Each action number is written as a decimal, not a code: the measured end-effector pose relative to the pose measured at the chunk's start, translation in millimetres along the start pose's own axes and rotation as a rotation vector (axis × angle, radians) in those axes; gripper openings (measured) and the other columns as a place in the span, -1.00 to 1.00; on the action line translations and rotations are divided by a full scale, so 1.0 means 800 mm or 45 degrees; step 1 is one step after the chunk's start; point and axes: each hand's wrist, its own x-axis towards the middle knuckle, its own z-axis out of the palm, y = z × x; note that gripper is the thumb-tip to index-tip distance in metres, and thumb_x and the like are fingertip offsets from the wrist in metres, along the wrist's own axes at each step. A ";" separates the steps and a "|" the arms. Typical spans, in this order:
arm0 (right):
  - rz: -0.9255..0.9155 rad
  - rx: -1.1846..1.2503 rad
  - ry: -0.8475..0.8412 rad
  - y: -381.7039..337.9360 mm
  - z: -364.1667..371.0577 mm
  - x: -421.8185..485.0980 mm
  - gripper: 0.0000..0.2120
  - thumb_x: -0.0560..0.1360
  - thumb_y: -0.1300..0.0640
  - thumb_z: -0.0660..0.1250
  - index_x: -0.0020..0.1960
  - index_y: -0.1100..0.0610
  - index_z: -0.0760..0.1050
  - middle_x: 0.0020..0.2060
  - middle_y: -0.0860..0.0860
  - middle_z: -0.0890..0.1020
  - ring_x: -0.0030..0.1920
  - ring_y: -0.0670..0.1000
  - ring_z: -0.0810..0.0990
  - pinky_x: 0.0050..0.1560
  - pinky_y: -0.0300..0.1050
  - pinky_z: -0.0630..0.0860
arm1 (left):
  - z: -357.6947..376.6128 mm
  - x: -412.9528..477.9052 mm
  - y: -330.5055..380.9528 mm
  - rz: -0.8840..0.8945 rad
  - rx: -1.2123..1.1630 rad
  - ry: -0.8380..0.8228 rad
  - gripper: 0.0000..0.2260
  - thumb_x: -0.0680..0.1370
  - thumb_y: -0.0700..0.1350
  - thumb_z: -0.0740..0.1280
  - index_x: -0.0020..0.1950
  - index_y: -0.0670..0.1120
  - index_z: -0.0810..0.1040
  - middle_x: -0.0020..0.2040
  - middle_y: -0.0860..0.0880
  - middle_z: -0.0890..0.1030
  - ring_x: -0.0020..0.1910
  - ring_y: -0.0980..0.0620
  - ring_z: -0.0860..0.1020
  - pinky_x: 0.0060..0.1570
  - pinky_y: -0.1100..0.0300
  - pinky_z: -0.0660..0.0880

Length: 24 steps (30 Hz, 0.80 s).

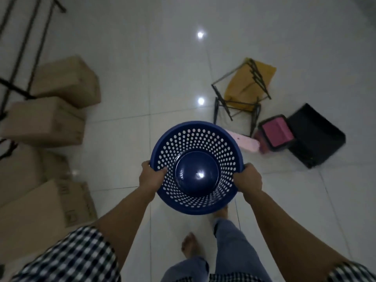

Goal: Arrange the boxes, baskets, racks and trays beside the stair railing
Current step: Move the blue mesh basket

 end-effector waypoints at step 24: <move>-0.570 -0.633 -0.416 -0.457 0.320 0.101 -0.66 0.49 0.15 0.31 0.23 0.20 0.42 0.04 0.15 0.60 -0.05 0.15 0.61 -0.06 0.05 0.62 | -0.284 0.258 -0.020 -0.369 -0.458 0.451 -0.35 0.42 0.03 0.48 0.40 -0.09 0.28 0.24 -0.11 0.53 0.12 -0.16 0.57 0.15 -0.14 0.54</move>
